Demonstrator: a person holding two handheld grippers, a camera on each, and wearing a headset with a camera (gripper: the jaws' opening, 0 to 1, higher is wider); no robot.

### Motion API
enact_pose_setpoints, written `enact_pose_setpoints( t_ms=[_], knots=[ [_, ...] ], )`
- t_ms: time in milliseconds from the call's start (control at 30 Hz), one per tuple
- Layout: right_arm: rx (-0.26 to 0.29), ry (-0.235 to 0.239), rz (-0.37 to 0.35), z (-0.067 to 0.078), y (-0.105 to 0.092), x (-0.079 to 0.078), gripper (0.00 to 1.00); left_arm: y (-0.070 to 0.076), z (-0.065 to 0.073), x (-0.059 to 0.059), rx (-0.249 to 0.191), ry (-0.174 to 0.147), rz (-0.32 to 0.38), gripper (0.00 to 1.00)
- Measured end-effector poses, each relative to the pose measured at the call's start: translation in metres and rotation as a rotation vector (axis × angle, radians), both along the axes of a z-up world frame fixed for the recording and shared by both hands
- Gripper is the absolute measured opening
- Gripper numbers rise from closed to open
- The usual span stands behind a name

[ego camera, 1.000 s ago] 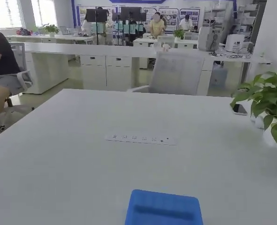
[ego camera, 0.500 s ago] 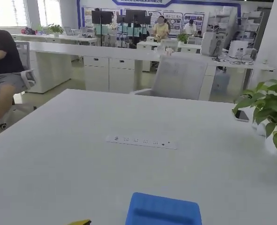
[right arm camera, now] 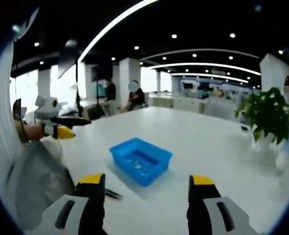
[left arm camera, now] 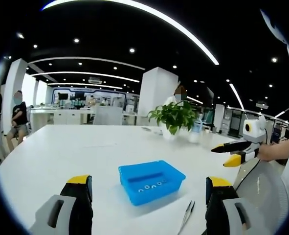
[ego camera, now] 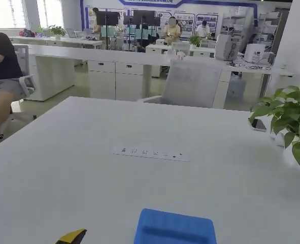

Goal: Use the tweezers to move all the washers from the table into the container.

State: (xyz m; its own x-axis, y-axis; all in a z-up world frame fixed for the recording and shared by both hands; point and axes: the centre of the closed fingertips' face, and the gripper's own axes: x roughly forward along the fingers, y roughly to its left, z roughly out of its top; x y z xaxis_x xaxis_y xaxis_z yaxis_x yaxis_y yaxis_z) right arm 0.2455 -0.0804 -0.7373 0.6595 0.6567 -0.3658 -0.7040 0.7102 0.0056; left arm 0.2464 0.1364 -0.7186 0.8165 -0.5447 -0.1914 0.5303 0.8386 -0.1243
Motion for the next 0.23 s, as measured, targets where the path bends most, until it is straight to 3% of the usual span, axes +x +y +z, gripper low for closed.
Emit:
enact_pose_setpoints(
  t_ms=[133, 233],
  knots=[
    [-0.005, -0.013, -0.007, 0.002, -0.001, 0.001, 0.68, 0.0, -0.001, 0.0, 0.016, 0.0, -0.002, 0.99],
    [-0.009, -0.068, -0.037, 0.01, -0.005, 0.005, 0.71, 0.001, -0.003, 0.0, 0.03, 0.006, 0.005, 0.99]
  ],
)
